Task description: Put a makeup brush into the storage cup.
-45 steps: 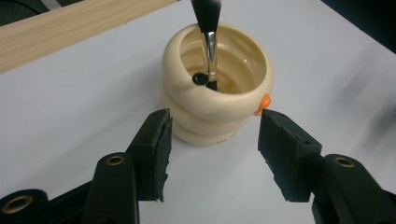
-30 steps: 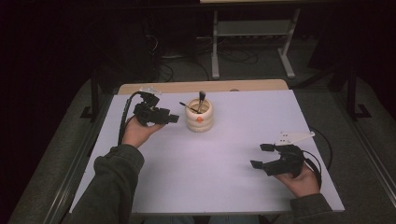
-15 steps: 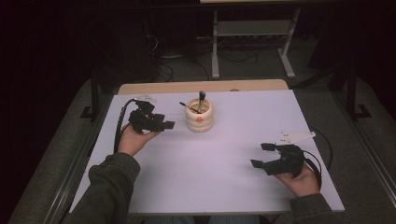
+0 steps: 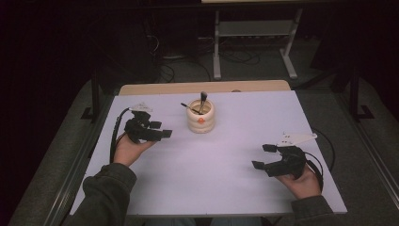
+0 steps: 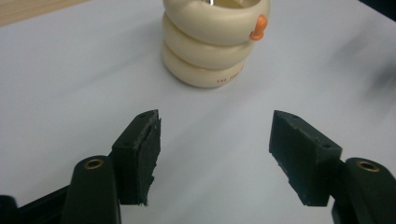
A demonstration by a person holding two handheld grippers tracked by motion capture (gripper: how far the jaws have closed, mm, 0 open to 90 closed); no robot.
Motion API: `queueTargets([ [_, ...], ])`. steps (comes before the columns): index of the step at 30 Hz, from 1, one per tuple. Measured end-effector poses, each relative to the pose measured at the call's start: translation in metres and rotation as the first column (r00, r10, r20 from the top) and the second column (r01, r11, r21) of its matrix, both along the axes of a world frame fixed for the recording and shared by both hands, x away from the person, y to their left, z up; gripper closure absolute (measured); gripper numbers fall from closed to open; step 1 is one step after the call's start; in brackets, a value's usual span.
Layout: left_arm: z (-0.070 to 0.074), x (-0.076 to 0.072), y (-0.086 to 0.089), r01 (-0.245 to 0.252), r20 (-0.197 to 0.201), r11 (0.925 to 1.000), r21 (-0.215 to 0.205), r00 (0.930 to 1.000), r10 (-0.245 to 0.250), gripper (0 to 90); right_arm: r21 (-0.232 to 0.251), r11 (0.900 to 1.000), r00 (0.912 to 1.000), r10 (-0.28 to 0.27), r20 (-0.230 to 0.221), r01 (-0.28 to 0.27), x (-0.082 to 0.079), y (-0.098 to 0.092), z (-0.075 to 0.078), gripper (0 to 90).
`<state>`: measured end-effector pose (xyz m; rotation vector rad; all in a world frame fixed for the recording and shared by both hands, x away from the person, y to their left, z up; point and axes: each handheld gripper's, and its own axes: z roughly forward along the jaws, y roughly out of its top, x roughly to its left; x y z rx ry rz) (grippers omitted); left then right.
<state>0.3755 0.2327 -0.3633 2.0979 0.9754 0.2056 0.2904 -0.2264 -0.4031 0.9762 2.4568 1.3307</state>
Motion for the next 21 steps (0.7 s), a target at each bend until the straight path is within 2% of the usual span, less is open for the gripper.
queueTargets([
  [2, -0.001, -0.004, 0.003, -0.003, 0.009, 1.0000, 0.005, 1.0000, 0.002, 32.6, -0.003, 1.000, 1.0000, 0.002, 0.001, -0.002, 0.000, 0.001, 0.000, 20.8],
  [3, -0.002, -0.007, 0.004, -0.011, 0.013, 0.9999, -0.013, 0.9999, 0.011, 32.3, -0.004, 1.000, 1.0000, 0.003, 0.001, -0.003, 0.000, 0.001, -0.001, 20.8],
  [8, -0.005, -0.015, 0.004, -0.004, 0.020, 1.0000, -0.007, 0.9998, 0.004, 29.8, -0.004, 1.000, 1.0000, -0.001, -0.002, 0.001, 0.000, 0.001, -0.001, 20.8],
  [15, -0.008, -0.028, 0.000, 0.035, 0.040, 0.9993, 0.012, 0.9986, -0.035, 28.6, 0.000, 1.000, 1.0000, -0.001, 0.004, 0.001, 0.000, 0.002, -0.002, 20.8],
  [17, -0.009, -0.032, -0.002, 0.036, 0.047, 0.9993, -0.003, 0.9982, -0.036, 28.7, -0.003, 1.000, 1.0000, -0.002, 0.003, 0.002, 0.000, 0.002, -0.002, 20.8],
  [20, -0.011, -0.038, -0.004, 0.042, 0.051, 0.9991, 0.000, 0.9978, -0.042, 28.9, -0.002, 1.000, 1.0000, -0.003, 0.001, 0.003, 0.000, 0.002, -0.002, 20.8],
  [21, -0.010, -0.038, -0.003, 0.057, 0.055, 0.9983, 0.016, 0.9968, -0.058, 29.0, -0.003, 1.000, 1.0000, -0.003, 0.005, 0.003, 0.000, 0.002, -0.002, 20.8],
])
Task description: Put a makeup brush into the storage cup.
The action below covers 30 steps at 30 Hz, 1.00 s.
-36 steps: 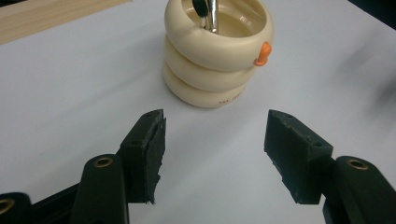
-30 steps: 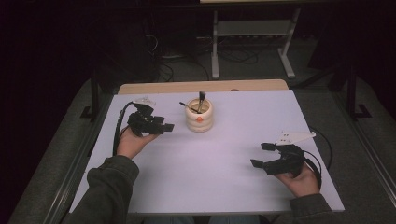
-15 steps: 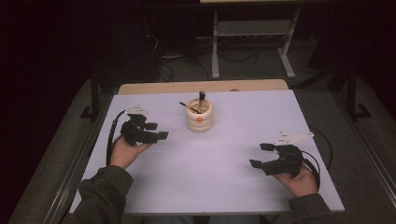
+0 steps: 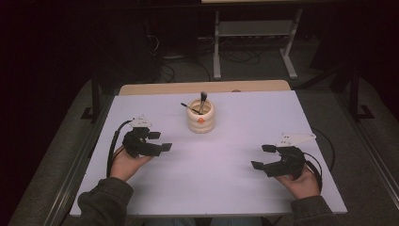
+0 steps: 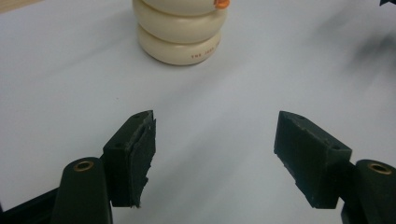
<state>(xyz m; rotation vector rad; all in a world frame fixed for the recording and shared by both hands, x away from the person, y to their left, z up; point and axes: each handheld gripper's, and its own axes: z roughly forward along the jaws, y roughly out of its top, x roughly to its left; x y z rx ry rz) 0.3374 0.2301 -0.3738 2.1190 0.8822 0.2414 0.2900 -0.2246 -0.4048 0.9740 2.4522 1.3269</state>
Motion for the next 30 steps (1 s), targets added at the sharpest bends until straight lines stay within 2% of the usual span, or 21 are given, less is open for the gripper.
queueTargets([
  [1, -0.001, -0.002, -0.001, -0.012, -0.004, 0.9997, -0.022, 0.9999, 0.012, 28.9, 0.001, 1.000, 1.0000, 0.000, -0.001, 0.000, 0.000, 0.000, 0.000, 20.8],
  [3, -0.002, -0.005, -0.001, -0.012, -0.004, 0.9995, -0.030, 0.9999, 0.012, 28.9, 0.001, 1.000, 1.0000, -0.003, -0.004, 0.003, 0.000, 0.000, 0.000, 20.8],
  [7, -0.003, -0.009, -0.001, -0.011, 0.016, 0.9996, -0.026, 0.9998, 0.011, 29.1, 0.003, 1.000, 1.0000, -0.006, -0.003, 0.006, 0.000, -0.001, 0.000, 20.8],
  [9, -0.005, -0.012, 0.000, -0.011, 0.009, 0.9996, -0.026, 0.9999, 0.011, 29.1, 0.008, 1.000, 0.9999, -0.013, -0.002, 0.013, -0.001, -0.002, 0.000, 20.8],
  [18, -0.010, -0.025, 0.004, -0.015, 0.025, 0.9997, -0.021, 0.9996, 0.015, 28.9, 0.002, 1.000, 0.9999, -0.014, -0.001, 0.014, -0.002, -0.002, -0.001, 20.8],
  [22, -0.012, -0.030, 0.006, -0.020, 0.024, 0.9990, -0.040, 0.9995, 0.021, 28.9, 0.005, 1.000, 0.9999, -0.017, 0.000, 0.017, -0.002, -0.004, -0.001, 20.8],
  [24, -0.012, -0.031, 0.007, -0.016, 0.027, 0.9994, -0.030, 0.9995, 0.016, 28.9, 0.006, 1.000, 0.9998, -0.020, -0.003, 0.020, -0.003, -0.004, -0.002, 20.8],
  [30, -0.016, -0.039, 0.010, -0.025, 0.033, 0.9983, -0.052, 0.9991, 0.027, 27.9, 0.008, 1.000, 0.9997, -0.024, -0.005, 0.024, -0.003, -0.006, -0.004, 20.9],
])
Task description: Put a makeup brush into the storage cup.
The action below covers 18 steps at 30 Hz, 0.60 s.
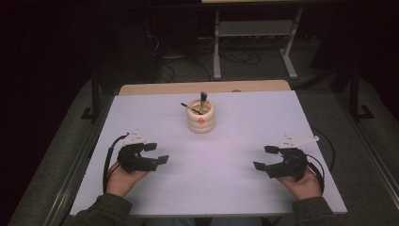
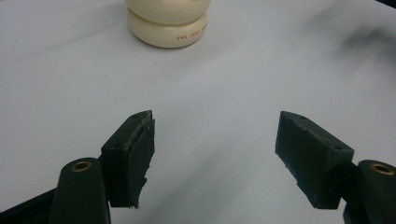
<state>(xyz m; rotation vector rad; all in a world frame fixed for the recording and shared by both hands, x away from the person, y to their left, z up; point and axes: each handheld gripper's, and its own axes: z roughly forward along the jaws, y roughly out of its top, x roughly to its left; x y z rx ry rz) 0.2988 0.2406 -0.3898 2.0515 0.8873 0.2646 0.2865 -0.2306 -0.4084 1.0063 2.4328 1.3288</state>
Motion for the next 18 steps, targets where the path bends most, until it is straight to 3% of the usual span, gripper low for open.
queueTargets([
  [18, -0.007, -0.025, 0.008, -0.019, 0.047, 0.9998, 0.010, 0.9987, 0.019, 25.5, -0.010, 1.000, 1.0000, -0.007, -0.002, 0.007, -0.005, -0.001, -0.003, 20.4],
])
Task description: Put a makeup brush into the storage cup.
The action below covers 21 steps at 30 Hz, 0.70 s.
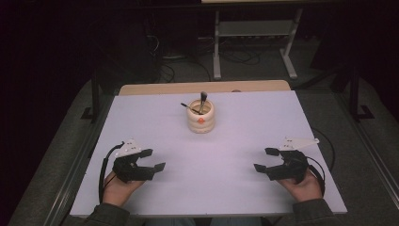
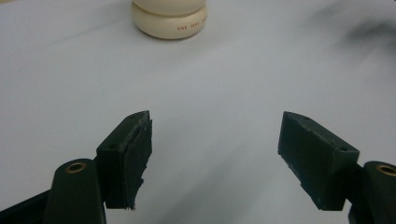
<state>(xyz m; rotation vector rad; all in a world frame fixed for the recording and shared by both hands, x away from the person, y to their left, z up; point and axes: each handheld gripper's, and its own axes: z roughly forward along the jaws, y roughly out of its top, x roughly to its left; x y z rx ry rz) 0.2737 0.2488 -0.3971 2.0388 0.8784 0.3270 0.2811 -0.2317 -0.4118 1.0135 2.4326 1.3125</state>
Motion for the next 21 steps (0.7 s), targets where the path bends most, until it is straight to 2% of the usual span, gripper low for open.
queueTargets([
  [15, -0.010, -0.018, 0.001, 0.012, 0.003, 0.9999, 0.000, 0.9999, -0.012, 23.8, -0.001, 1.000, 1.0000, -0.001, 0.002, 0.001, -0.009, -0.002, -0.003, 18.3],
  [17, -0.011, -0.018, 0.001, 0.020, 0.002, 0.9997, 0.012, 0.9998, -0.020, 22.9, -0.002, 1.000, 1.0000, -0.003, -0.002, 0.003, -0.010, -0.003, -0.003, 17.7],
  [21, -0.011, -0.018, 0.002, 0.029, 0.002, 0.9995, 0.009, 0.9996, -0.029, 20.3, -0.001, 1.000, 1.0000, -0.004, -0.002, 0.004, -0.012, -0.004, -0.004, 16.8],
])
